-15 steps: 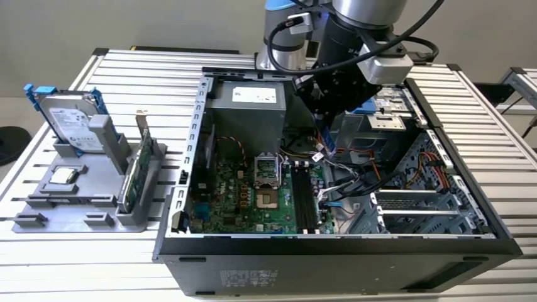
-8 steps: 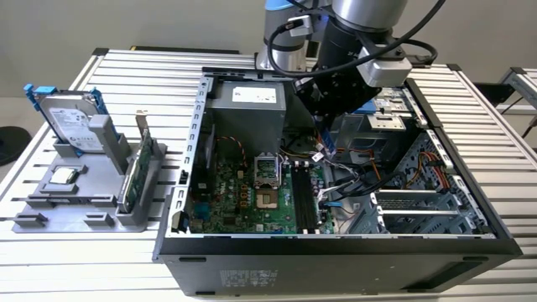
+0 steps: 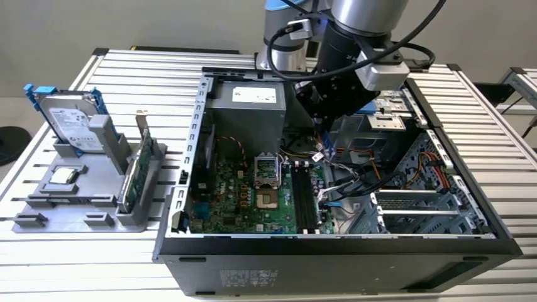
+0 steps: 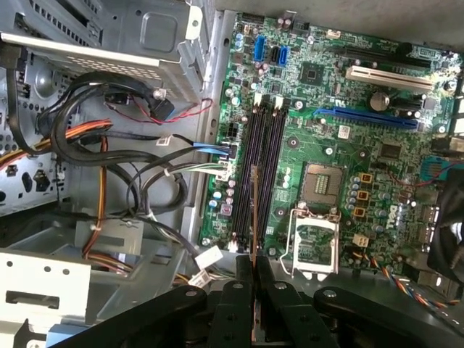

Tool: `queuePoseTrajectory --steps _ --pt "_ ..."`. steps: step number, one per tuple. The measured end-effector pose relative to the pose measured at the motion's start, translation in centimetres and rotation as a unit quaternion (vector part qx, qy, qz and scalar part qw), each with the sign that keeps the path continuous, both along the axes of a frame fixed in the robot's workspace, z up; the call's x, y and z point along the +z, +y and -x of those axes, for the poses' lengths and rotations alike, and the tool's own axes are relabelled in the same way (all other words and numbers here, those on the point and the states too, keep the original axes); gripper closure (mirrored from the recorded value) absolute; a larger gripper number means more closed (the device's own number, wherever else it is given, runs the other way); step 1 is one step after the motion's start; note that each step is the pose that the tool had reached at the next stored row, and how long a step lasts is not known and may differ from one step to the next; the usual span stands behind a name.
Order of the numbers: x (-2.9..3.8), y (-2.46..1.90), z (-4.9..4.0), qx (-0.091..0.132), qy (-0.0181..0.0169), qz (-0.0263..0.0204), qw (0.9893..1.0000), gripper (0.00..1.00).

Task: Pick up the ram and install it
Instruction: 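Insert the ram into the slot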

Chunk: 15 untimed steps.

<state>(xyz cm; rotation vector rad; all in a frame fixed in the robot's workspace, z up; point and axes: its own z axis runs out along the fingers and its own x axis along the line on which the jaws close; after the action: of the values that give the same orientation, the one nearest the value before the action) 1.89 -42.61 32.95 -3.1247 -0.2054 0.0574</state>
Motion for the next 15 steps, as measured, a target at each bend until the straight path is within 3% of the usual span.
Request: queuePoseTrajectory --steps 11,15 --pt "-0.21 -0.09 -0.02 -0.001 0.0007 -0.0002 1.0000 1.00" --pt "-0.31 -0.24 -0.01 -0.016 0.0009 -0.0003 0.9999 1.00"
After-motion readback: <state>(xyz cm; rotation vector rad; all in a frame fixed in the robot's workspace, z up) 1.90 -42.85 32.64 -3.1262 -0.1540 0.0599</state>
